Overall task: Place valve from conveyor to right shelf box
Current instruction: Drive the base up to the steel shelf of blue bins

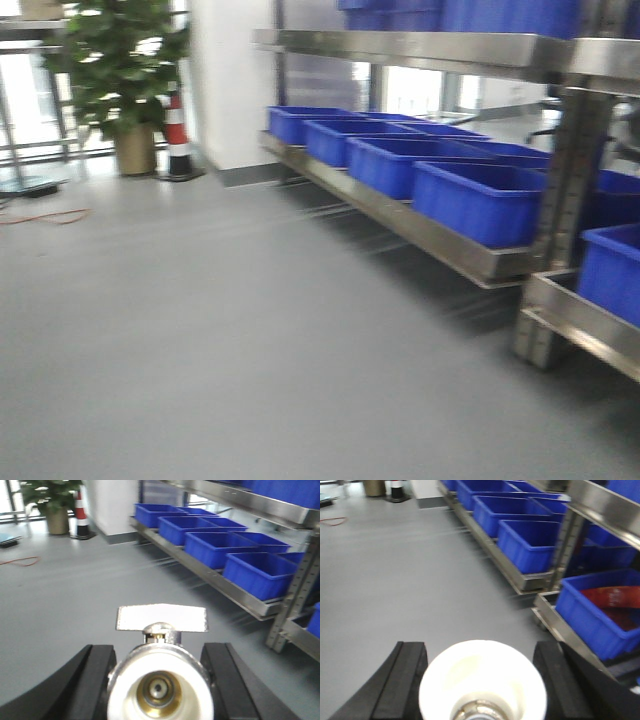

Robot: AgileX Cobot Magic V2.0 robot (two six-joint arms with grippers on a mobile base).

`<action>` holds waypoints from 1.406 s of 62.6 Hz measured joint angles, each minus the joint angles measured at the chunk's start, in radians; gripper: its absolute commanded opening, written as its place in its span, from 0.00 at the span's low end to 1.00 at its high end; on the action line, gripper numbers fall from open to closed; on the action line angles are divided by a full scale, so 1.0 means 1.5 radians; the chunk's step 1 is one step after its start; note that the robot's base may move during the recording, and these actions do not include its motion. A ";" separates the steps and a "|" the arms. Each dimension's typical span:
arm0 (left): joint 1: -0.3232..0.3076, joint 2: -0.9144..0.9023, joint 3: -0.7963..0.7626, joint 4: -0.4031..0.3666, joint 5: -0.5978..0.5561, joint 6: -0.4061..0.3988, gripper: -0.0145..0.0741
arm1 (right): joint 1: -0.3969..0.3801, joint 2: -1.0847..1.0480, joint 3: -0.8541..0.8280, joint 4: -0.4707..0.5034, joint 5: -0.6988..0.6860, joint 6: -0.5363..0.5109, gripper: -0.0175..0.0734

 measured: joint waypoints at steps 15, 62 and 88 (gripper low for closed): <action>0.000 0.000 0.000 0.000 0.000 0.000 0.04 | 0.000 0.000 0.000 0.000 0.000 0.000 0.01; 0.000 0.000 0.000 0.000 0.000 0.000 0.04 | 0.000 0.000 0.000 0.000 0.000 0.000 0.01; 0.000 0.000 0.000 0.000 0.000 0.000 0.04 | 0.000 0.000 0.000 0.000 0.000 0.000 0.01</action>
